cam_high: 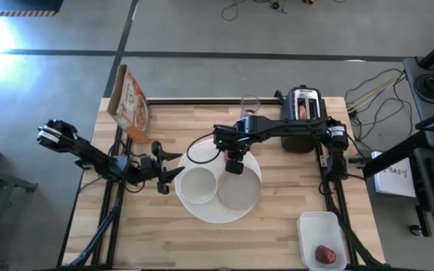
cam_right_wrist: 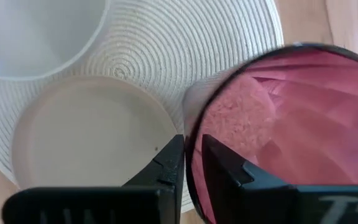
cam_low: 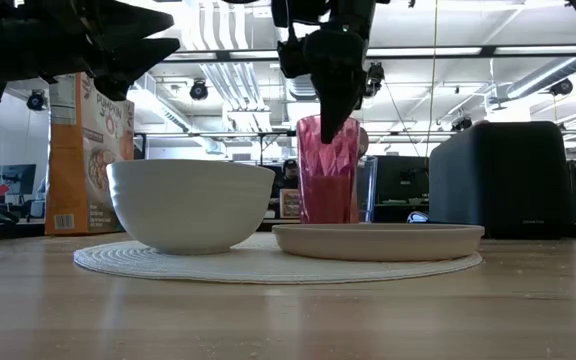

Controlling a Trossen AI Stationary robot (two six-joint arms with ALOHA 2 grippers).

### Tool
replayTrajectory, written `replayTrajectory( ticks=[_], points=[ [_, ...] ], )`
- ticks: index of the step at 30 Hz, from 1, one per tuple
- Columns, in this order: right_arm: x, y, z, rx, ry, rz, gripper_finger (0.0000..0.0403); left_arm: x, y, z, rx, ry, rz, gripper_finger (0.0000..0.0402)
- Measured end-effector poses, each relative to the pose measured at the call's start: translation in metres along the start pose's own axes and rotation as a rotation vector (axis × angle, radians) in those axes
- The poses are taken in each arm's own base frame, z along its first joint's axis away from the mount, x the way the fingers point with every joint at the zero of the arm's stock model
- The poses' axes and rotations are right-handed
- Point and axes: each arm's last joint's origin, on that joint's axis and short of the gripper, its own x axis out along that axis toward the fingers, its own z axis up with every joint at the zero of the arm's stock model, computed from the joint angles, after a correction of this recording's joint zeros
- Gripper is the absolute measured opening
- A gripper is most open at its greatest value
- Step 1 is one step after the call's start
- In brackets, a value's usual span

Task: Arrange a breakfast setting
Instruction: Put the red glass on the white table mat to the top of the light brown plate, then pour the cereal from the orange cereal box into the white bowl

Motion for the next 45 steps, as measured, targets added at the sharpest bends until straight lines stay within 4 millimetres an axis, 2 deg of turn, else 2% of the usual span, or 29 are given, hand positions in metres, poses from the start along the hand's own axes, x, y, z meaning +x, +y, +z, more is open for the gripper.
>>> replayTrajectory(
  ticks=[7,14,20,28,33,37,40,45],
  points=[
    [-0.021,0.0,0.005,0.002,-0.02,0.002,0.0074,0.0,0.0,0.0,0.001,0.002,0.0,0.0208],
    [-0.06,0.001,0.01,0.04,-0.062,0.006,0.0079,0.0,0.0,-0.001,0.004,0.006,-0.002,0.0208],
    [-0.086,-0.001,0.016,0.052,-0.162,-0.061,0.0069,0.001,-0.006,0.001,0.026,-0.022,-0.176,0.0208],
    [-0.086,-0.01,0.006,0.046,-0.057,-0.182,0.0075,0.018,-0.016,0.009,0.088,-0.018,-0.188,0.0208],
    [-0.085,-0.013,0.001,0.057,-0.011,-0.242,0.008,0.039,-0.023,0.014,0.138,0.091,-0.173,0.0208],
    [-0.088,-0.017,-0.002,0.038,0.002,-0.254,0.0078,0.052,-0.029,0.025,0.133,0.172,-0.164,0.0208],
    [-0.091,-0.028,-0.005,0.033,0.004,-0.278,0.0077,0.055,-0.029,0.036,0.137,0.184,-0.168,0.0208],
    [-0.091,-0.057,-0.017,0.111,0.031,-0.302,0.0083,0.048,-0.024,0.047,0.125,0.178,-0.167,0.0208]
  ],
)
